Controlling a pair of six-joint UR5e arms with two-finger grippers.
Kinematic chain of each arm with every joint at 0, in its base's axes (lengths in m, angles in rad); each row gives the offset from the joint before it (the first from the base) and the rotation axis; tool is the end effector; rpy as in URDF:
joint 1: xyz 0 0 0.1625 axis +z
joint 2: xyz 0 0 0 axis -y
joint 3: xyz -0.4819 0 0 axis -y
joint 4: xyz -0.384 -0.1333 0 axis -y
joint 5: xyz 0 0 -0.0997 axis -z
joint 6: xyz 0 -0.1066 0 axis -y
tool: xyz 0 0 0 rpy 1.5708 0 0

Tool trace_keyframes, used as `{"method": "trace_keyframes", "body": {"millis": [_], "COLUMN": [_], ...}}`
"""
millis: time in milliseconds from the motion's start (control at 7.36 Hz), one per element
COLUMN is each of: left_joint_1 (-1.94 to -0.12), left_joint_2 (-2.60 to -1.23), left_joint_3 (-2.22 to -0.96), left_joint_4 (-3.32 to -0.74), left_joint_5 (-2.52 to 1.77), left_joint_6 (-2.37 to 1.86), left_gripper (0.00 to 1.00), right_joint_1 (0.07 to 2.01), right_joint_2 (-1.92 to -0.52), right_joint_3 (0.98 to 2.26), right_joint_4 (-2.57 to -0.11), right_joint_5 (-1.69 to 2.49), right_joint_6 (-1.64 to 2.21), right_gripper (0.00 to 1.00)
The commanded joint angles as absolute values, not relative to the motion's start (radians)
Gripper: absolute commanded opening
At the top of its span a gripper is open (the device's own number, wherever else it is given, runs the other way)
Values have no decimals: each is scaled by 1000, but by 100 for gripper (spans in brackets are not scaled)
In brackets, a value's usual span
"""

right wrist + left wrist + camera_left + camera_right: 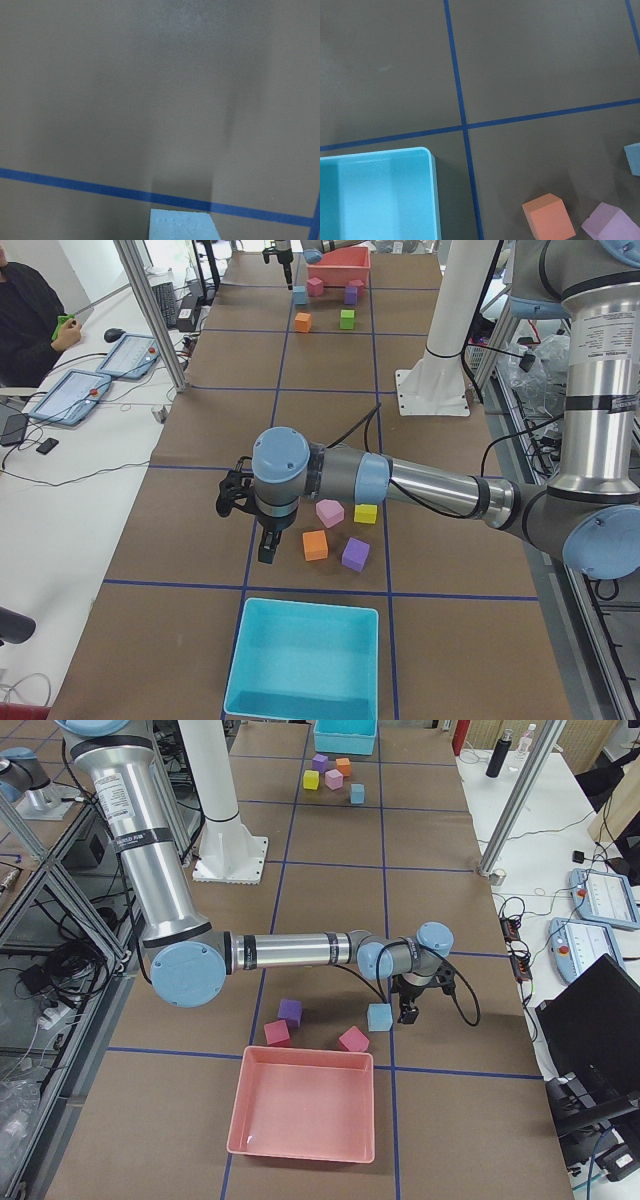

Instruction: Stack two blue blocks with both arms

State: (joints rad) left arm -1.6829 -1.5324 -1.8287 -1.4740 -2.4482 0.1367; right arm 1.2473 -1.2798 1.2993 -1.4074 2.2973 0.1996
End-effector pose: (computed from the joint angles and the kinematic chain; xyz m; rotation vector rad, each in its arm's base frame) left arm -0.1029 -0.4549 0.6158 0.2226 0.8554 0.0768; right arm -0.1425 -0.6217 0.6769 -0.0185 -0.7460 -0.1845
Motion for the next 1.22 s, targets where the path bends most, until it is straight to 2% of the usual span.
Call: {"method": "trace_keyframes", "body": {"millis": [0,679,1086], "left_joint_1": [-1683,-1683,-1683], "left_joint_2": [-1532,-1532,-1532], "left_joint_3": [-1830,-1830,-1829], "left_joint_4": [-1474,-1474,-1474], "left_joint_5": [-2448,-2448,-2448], "left_joint_6": [135,135,135], "left_gripper": [98,98,98], "right_joint_1": [1226,1206,1186], "right_joint_2": [-1292,-1324,-1365], "right_joint_3": [1283,1281,1278], "right_joint_4": [-1376,-1349,-1215], "right_joint_5": [2267,2272,2270], "right_joint_6": [202,221,278], "right_gripper": [100,100,100]}}
